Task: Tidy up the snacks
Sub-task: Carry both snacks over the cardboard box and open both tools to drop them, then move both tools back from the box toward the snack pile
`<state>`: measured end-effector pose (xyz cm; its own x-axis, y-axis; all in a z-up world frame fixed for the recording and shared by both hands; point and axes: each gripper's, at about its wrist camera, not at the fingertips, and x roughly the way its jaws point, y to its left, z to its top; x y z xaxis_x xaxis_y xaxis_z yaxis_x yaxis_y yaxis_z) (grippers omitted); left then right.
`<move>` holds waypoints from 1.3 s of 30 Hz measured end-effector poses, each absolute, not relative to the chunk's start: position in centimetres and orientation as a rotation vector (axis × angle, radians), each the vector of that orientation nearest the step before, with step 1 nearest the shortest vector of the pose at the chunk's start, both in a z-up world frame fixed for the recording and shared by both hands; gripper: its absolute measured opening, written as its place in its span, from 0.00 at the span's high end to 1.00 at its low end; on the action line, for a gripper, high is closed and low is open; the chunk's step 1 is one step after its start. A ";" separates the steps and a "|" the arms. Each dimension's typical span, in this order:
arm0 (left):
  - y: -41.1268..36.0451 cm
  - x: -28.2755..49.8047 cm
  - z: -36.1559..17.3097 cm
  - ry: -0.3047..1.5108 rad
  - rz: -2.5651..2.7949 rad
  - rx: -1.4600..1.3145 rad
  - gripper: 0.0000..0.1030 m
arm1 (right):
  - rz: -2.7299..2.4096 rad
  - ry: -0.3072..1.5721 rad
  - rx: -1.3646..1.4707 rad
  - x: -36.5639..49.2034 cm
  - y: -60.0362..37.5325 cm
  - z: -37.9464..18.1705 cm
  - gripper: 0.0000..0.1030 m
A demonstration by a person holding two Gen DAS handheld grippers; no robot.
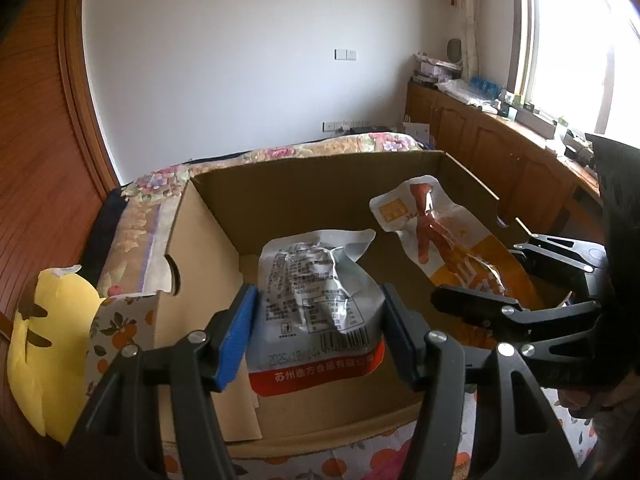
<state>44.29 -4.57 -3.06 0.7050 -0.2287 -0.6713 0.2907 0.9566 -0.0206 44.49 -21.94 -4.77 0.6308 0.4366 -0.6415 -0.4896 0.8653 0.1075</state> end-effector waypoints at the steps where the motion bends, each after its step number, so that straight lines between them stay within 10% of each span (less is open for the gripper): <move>1: -4.6 44.4 -3.2 0.738 -0.288 0.088 0.40 | 0.531 0.725 -0.075 44.7 -21.9 -5.0 0.53; 39: -4.0 31.5 3.1 0.670 -0.314 0.114 0.27 | 0.454 0.673 -0.030 29.1 -23.7 -0.6 0.46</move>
